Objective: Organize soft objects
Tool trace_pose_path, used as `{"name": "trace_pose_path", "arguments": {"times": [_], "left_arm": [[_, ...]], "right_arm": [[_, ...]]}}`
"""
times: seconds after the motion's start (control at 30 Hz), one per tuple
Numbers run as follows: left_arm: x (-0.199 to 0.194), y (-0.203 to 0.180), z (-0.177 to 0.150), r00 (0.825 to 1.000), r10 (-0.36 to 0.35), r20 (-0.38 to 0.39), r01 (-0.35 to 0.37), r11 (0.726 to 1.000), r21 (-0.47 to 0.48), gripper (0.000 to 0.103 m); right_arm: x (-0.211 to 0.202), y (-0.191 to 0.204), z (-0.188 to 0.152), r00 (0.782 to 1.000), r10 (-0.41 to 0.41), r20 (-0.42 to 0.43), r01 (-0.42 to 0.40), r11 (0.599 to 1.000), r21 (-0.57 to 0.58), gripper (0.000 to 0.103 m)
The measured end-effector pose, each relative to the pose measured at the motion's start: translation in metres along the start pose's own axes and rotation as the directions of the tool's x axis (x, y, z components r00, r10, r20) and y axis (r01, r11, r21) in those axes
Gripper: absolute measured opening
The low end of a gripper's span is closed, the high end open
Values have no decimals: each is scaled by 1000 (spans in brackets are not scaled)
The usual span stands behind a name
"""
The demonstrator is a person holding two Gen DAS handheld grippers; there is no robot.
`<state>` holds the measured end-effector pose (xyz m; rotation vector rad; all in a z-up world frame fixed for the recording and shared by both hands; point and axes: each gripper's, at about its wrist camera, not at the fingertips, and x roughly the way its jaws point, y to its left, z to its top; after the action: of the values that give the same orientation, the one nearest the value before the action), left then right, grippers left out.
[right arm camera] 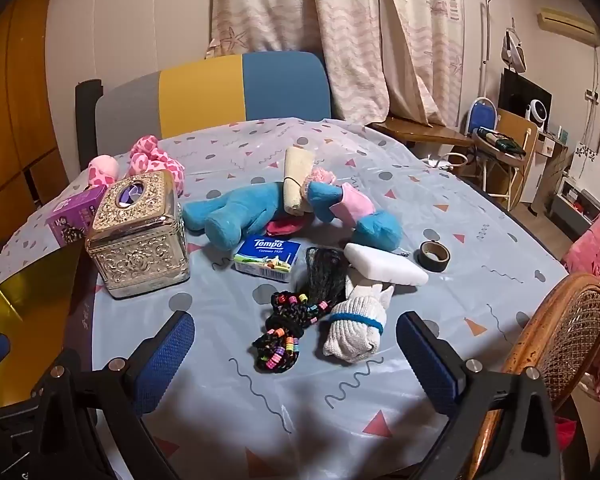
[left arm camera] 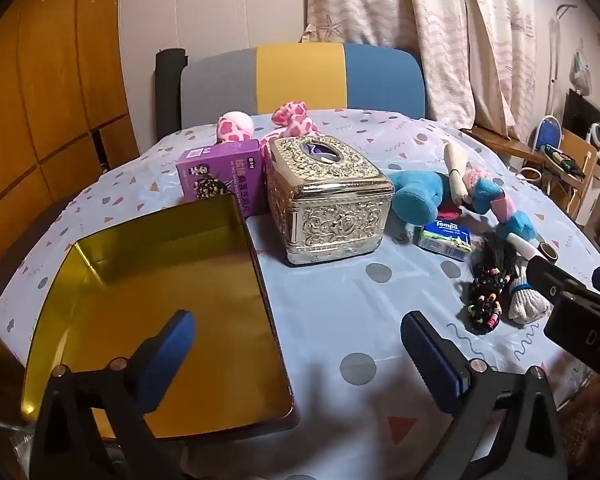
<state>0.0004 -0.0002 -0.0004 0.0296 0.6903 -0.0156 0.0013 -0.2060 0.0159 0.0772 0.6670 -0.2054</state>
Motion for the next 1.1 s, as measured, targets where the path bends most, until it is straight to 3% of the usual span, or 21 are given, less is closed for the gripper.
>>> {"name": "trace_pose_path", "arguments": {"times": [0.13,0.23,1.1], "left_arm": [[7,0,2,999,-26,-38,27,1000,11,103],[0,4,-2,1000,-1,3,1,1000,-15,103],[-1,9,-1,1000,17,0,-17,999,-29,103]], "right_arm": [[-3,-2,1,1000,-9,10,9,1000,5,103],[-1,4,3,1000,-11,-10,11,1000,-3,103],[0,-1,6,1000,7,14,-7,1000,-2,103]]}}
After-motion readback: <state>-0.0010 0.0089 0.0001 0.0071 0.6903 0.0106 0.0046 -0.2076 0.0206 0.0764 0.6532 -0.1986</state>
